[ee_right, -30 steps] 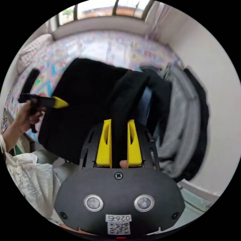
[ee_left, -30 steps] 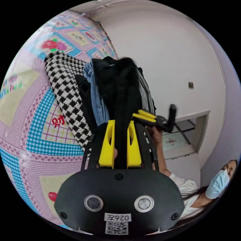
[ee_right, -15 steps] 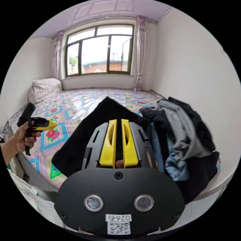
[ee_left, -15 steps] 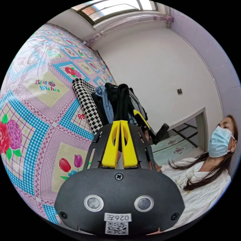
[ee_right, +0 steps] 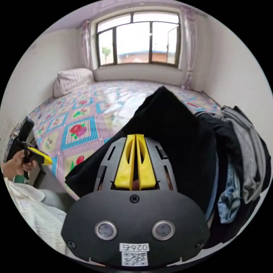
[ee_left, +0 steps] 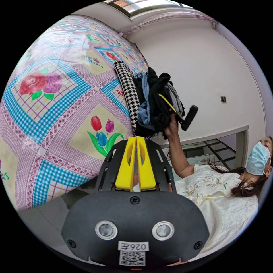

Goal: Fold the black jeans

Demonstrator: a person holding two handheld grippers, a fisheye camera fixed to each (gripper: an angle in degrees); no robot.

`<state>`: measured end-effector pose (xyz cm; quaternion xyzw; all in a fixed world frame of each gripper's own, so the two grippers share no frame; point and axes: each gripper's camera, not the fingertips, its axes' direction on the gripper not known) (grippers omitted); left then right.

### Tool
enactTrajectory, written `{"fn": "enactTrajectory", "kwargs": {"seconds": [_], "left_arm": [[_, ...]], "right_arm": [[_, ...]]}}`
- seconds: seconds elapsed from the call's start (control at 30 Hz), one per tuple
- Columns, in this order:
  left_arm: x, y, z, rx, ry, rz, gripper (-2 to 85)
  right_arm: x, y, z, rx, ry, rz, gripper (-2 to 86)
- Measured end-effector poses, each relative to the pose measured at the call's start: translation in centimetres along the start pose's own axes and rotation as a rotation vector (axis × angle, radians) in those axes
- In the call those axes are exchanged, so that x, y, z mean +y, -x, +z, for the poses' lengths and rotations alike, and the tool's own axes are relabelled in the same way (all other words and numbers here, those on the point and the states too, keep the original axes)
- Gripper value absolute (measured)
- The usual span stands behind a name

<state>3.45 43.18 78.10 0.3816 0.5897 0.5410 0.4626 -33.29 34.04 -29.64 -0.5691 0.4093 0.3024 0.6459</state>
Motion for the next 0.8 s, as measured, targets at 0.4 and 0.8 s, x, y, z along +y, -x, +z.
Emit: {"fn": "enactTrajectory", "kwargs": {"seconds": [0.4,0.8], "left_arm": [[6.5,-9.4,2.6,-0.27,-0.028,0.229,7.1],[2.0,-21.2,15.2,-0.387,-0.051,0.584,21.1]], "right_arm": [[10.1,-7.9,-15.6,0.024,-0.286,0.297,-0.9],[17.2,-9.6,-17.8,-0.008,-0.179,0.436,-0.6]]}}
